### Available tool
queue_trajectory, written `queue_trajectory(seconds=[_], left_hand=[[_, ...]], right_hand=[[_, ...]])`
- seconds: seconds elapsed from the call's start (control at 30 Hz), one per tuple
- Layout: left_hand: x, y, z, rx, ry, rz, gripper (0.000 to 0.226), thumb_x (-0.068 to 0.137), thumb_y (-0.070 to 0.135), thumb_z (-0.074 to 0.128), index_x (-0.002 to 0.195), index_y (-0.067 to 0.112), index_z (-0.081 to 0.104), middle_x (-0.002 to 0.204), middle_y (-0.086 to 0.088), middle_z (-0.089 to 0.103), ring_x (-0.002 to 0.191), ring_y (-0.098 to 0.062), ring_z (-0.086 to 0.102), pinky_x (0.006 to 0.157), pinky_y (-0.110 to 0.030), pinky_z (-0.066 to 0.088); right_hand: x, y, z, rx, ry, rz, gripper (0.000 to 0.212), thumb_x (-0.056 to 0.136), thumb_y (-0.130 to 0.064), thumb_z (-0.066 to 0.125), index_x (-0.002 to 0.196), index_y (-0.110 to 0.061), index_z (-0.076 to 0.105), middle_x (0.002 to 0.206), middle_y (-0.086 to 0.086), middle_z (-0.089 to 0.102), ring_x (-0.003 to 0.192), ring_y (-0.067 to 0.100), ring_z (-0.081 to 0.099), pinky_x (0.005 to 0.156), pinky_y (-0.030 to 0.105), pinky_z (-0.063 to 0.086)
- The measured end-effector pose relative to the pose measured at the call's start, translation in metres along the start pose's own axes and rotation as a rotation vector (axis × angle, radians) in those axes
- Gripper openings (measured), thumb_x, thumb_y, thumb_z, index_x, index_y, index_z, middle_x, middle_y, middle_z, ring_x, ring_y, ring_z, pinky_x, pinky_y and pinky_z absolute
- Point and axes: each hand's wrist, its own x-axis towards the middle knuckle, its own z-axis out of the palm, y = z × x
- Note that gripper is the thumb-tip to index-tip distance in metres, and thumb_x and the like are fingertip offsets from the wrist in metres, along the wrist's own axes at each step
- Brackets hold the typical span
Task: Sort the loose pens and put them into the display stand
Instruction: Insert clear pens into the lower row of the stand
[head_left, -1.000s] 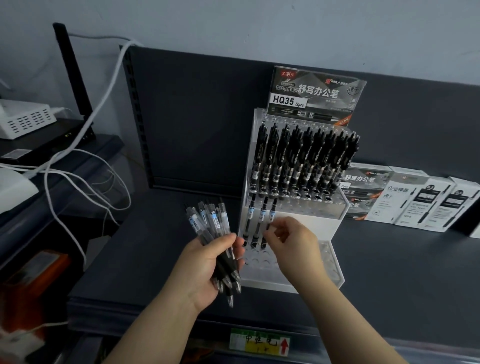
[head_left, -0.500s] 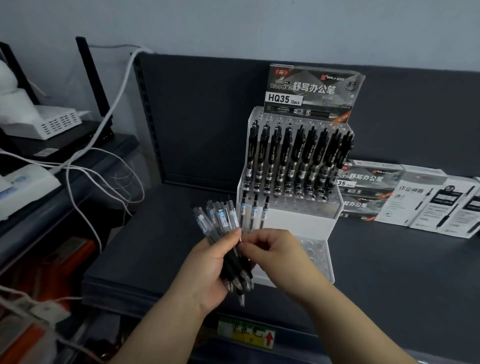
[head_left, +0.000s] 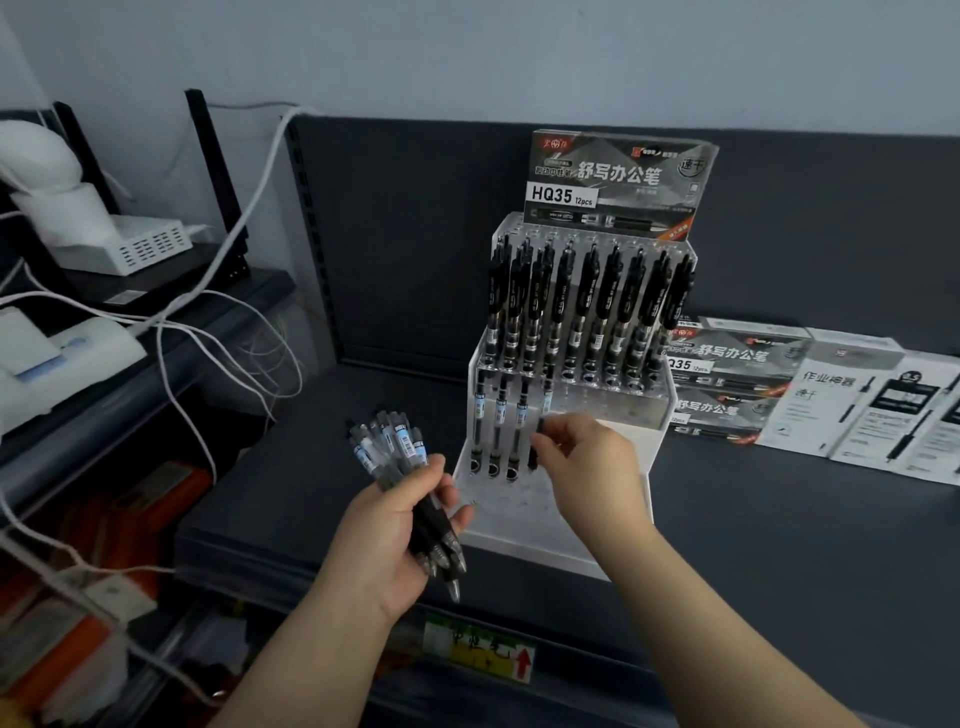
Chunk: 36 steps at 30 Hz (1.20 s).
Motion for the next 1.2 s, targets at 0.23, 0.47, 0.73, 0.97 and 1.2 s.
queue_trajectory(seconds=[0.23,0.47,0.73,0.97,1.2], left_hand=[[-0.002,0.002,0.005,0.036,-0.008,0.016,0.005,0.087,0.006,0.059,0.088,0.004,0.064,0.07,-0.007,0.068,0.06,-0.014,0.066,0.07,-0.036,0.056],[-0.005,0.001,0.007,0.052,-0.053,0.019,0.005,0.087,0.005,0.058,0.088,0.004,0.063,0.074,-0.009,0.071,0.065,-0.017,0.069,0.074,-0.038,0.056],[-0.009,-0.005,0.018,0.071,-0.169,-0.017,0.027,0.083,0.01,0.06,0.106,-0.002,0.066,0.097,-0.013,0.07,0.084,-0.023,0.069,0.065,-0.031,0.057],[-0.013,-0.013,0.023,0.163,-0.225,-0.032,0.028,0.075,0.019,0.065,0.097,0.003,0.071,0.094,-0.014,0.071,0.075,-0.023,0.07,0.054,-0.033,0.053],[-0.009,-0.012,0.018,0.066,-0.127,-0.031,0.031,0.068,0.016,0.066,0.097,0.006,0.066,0.079,-0.009,0.07,0.076,-0.021,0.068,0.07,-0.037,0.053]], right_hand=[[0.002,0.002,0.009,-0.291,-0.051,-0.076,0.016,0.089,-0.018,0.054,0.085,-0.007,0.066,0.08,0.006,0.067,0.072,0.021,0.057,0.062,0.029,0.044],[-0.01,-0.001,0.0,-0.128,0.029,-0.061,0.007,0.088,-0.025,0.062,0.091,-0.022,0.057,0.077,-0.008,0.058,0.067,0.004,0.05,0.055,0.008,0.038],[-0.041,-0.022,-0.001,0.343,-0.45,0.009,0.009,0.087,-0.012,0.064,0.086,-0.012,0.073,0.066,-0.006,0.066,0.054,-0.003,0.057,0.055,0.012,0.044],[-0.038,-0.01,-0.012,0.493,-0.623,0.057,0.014,0.089,0.0,0.056,0.083,-0.011,0.063,0.061,-0.001,0.057,0.051,0.004,0.05,0.047,0.019,0.038],[-0.027,-0.004,-0.028,0.602,-0.297,0.1,0.009,0.087,0.0,0.057,0.081,-0.006,0.06,0.068,0.011,0.061,0.046,0.009,0.047,0.045,0.022,0.039]])
